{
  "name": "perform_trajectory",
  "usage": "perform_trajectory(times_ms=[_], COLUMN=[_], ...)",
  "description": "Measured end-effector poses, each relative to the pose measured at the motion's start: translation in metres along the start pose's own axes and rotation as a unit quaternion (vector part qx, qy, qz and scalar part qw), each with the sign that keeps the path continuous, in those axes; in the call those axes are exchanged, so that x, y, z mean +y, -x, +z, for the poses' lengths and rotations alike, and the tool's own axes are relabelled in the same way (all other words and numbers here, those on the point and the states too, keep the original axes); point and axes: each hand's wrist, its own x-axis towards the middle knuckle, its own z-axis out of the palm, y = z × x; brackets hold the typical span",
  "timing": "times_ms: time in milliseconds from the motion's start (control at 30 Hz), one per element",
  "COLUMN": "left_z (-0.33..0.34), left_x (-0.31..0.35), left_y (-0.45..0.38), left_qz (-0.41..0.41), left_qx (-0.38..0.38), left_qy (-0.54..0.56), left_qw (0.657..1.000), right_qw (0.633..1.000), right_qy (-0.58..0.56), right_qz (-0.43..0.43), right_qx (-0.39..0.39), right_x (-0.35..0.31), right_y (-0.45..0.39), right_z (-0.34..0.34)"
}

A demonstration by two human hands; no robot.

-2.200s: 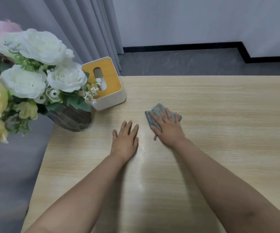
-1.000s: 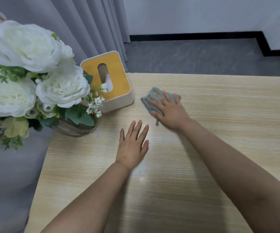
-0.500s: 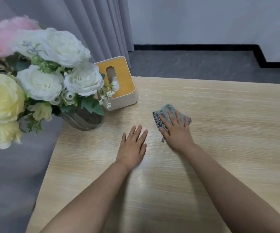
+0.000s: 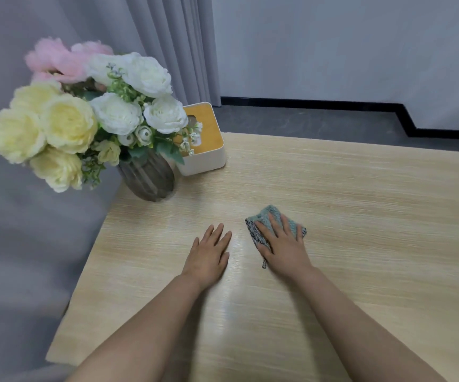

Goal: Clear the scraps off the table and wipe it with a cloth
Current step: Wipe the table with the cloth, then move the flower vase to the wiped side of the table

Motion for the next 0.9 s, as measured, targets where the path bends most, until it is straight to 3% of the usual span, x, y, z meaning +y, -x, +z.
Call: perform_trajectory(times_ms=[167, 267, 367, 567, 700, 900], left_z=[-0.006, -0.018, -0.031, -0.063, -0.090, -0.107], left_x=[-0.026, -0.050, -0.082, -0.145, -0.168, -0.178], left_y=[0.014, 0.024, 0.028, 0.019, 0.006, -0.018], left_qz=[0.019, -0.014, -0.077, -0.152, -0.096, -0.044], left_qx=[0.039, 0.101, 0.155, 0.233, 0.260, 0.236], left_qy=[0.080, 0.165, 0.235, 0.309, 0.359, 0.423], left_qw=[0.996, 0.981, 0.956, 0.909, 0.891, 0.874], right_qw=[0.986, 0.968, 0.963, 0.952, 0.927, 0.881], right_qy=[-0.126, -0.223, -0.232, -0.288, -0.359, -0.464], right_qz=[-0.015, -0.062, -0.093, -0.072, -0.064, -0.043], right_qx=[0.104, 0.097, 0.098, 0.068, 0.090, 0.083], right_x=[-0.034, -0.067, -0.105, -0.180, -0.218, -0.234], right_y=[-0.007, -0.019, -0.036, -0.087, -0.116, -0.135], right_z=[-0.029, -0.037, -0.043, -0.052, -0.057, -0.057])
